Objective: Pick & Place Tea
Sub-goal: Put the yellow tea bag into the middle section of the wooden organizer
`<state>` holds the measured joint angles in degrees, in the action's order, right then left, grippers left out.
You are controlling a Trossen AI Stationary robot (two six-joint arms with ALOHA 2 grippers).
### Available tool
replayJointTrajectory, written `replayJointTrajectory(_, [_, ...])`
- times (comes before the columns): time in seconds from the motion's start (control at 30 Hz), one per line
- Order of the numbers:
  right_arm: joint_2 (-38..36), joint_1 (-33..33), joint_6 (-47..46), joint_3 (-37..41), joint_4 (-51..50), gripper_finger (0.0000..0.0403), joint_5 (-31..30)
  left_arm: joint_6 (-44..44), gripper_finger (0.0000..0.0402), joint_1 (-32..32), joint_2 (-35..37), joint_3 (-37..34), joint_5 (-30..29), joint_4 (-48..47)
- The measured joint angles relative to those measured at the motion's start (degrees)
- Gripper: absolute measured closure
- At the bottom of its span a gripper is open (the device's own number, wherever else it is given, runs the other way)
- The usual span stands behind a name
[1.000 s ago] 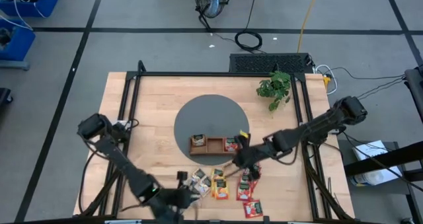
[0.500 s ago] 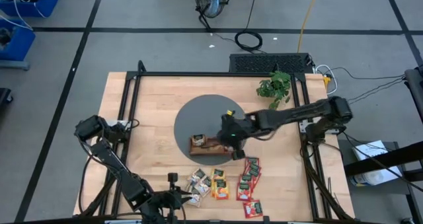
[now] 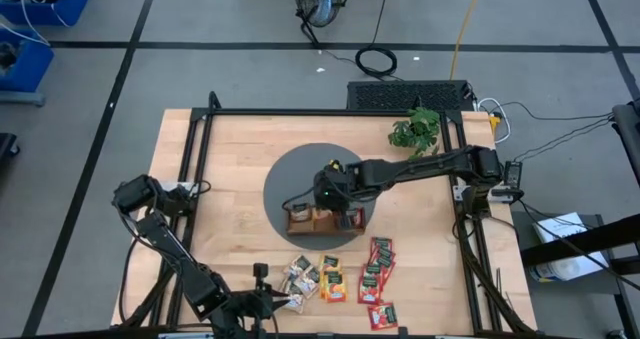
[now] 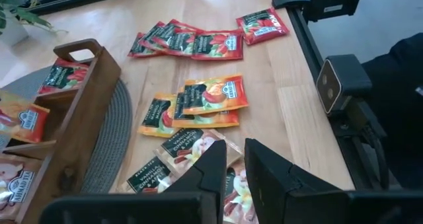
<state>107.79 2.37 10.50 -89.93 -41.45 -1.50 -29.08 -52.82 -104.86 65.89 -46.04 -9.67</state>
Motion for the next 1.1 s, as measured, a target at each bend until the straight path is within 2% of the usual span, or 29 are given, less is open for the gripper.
replayJointTrajectory(0.2, [0.0, -0.1, -0.1, 0.0, -1.2, 0.0403, -0.3, 0.0, 0.0339, 0.0, 0.0, 0.0, 0.0, -0.3])
replayJointTrajectory(0.43, [-0.1, 0.0, -1.6, 0.5, -3.9, 0.0403, -4.5, -0.4, 0.0339, 0.0, 0.0, 0.0, 0.1, -0.5])
replayJointTrajectory(0.83, [-0.1, 1.6, 0.0, 2.9, 1.3, 0.0403, -4.2, -0.7, 0.0339, 0.0, 0.0, 0.0, 0.1, -0.5])
replayJointTrajectory(1.1, [2.8, 2.4, -0.2, 3.0, 1.7, 0.0403, -3.1, -0.9, 0.0339, 0.0, 0.0, 0.0, 0.0, -0.7])
